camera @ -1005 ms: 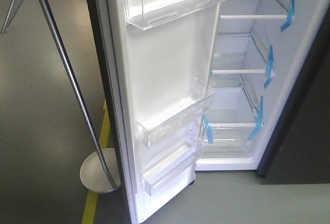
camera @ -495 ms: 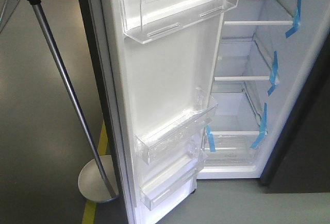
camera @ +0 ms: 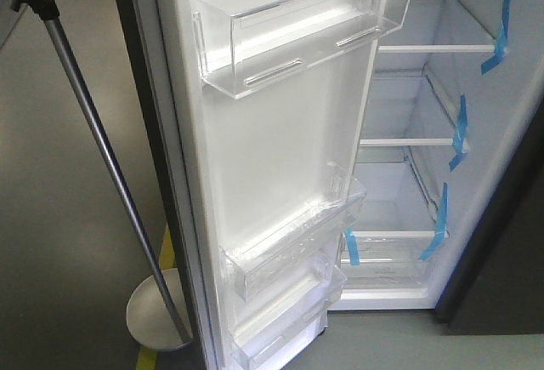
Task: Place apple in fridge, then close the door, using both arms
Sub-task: 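Drive up close to the refrigerator door shelves, then move the right gripper with the apple over the upper door shelf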
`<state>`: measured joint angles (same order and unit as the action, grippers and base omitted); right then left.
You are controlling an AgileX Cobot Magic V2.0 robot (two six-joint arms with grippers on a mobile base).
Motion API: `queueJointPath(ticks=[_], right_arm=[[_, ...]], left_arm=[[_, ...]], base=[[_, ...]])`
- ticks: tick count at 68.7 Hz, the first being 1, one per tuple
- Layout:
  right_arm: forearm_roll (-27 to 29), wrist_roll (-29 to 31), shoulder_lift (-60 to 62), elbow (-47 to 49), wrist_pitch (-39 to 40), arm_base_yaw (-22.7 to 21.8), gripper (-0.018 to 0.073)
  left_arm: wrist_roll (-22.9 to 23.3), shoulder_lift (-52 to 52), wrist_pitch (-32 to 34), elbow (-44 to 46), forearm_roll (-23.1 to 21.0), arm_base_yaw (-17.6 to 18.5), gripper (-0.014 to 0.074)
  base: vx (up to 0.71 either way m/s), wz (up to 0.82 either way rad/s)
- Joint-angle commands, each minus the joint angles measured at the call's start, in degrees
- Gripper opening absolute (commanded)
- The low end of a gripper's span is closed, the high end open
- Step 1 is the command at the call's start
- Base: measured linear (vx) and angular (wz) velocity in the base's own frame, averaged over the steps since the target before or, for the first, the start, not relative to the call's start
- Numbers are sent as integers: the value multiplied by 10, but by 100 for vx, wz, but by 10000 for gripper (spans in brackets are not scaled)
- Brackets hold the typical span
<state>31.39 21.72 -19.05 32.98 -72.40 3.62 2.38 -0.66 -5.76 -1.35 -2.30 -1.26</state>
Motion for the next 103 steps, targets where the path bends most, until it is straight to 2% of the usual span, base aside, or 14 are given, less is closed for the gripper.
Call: queueJointPath(ticks=[1, 103], right_arm=[[23, 7, -6, 14, 21, -2, 196], [23, 7, -6, 14, 20, -2, 196]], left_arm=[[5, -8, 47, 9, -5, 1, -6], [5, -8, 47, 9, -5, 1, -6]], base=[[10, 1], [5, 0]])
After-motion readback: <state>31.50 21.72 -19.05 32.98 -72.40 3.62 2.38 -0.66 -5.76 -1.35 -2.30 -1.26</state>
